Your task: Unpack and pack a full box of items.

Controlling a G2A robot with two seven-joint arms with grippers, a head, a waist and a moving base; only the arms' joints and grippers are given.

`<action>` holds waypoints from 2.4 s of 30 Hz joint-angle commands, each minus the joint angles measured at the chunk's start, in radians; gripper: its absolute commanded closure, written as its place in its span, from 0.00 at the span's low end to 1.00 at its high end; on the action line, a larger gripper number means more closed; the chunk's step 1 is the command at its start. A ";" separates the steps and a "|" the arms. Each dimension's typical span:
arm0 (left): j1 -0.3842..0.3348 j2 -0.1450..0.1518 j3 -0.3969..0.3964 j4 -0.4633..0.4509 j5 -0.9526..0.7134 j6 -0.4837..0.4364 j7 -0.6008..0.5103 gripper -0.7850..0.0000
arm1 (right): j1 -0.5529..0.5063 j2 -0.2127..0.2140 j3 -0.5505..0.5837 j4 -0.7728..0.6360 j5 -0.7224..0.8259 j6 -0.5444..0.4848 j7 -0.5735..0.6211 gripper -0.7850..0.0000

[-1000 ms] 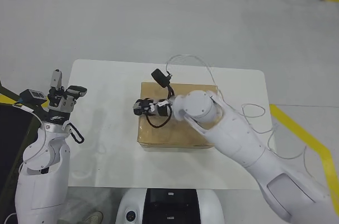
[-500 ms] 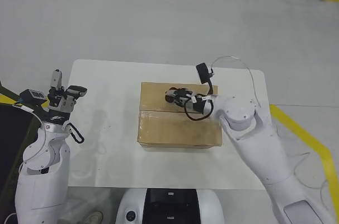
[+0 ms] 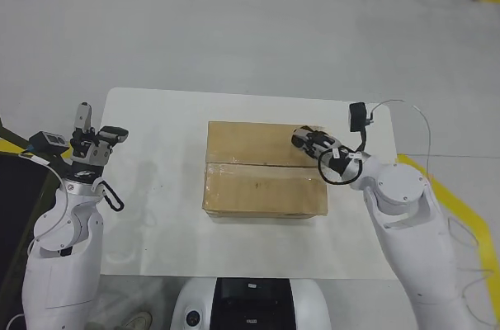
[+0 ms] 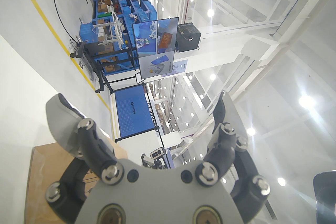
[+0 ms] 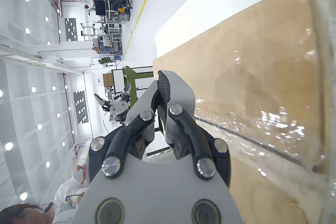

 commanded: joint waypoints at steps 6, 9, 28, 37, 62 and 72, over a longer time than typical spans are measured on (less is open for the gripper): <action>0.000 0.000 0.000 0.000 0.000 0.000 0.000 0.00 | -0.034 0.008 0.033 -0.021 -0.024 -0.046 -0.028 1.00; 0.000 0.000 0.000 0.000 0.000 0.000 0.000 0.00 | -0.034 0.008 0.033 -0.021 -0.024 -0.046 -0.028 1.00; 0.000 0.000 0.000 0.000 0.000 0.000 0.000 0.00 | -0.036 0.008 0.034 -0.020 -0.023 -0.048 -0.031 1.00; 0.000 0.000 0.000 0.000 0.000 0.000 0.000 0.00 | -0.110 0.023 0.166 -0.022 0.038 -0.037 -0.044 1.00; 0.000 0.000 0.000 0.000 0.000 0.000 0.000 0.00 | -0.255 0.053 0.401 -0.054 0.100 -0.156 -0.075 0.00; 0.000 0.000 0.000 0.000 0.000 0.000 0.000 0.00 | -0.255 0.053 0.405 -0.051 0.108 -0.160 -0.078 0.08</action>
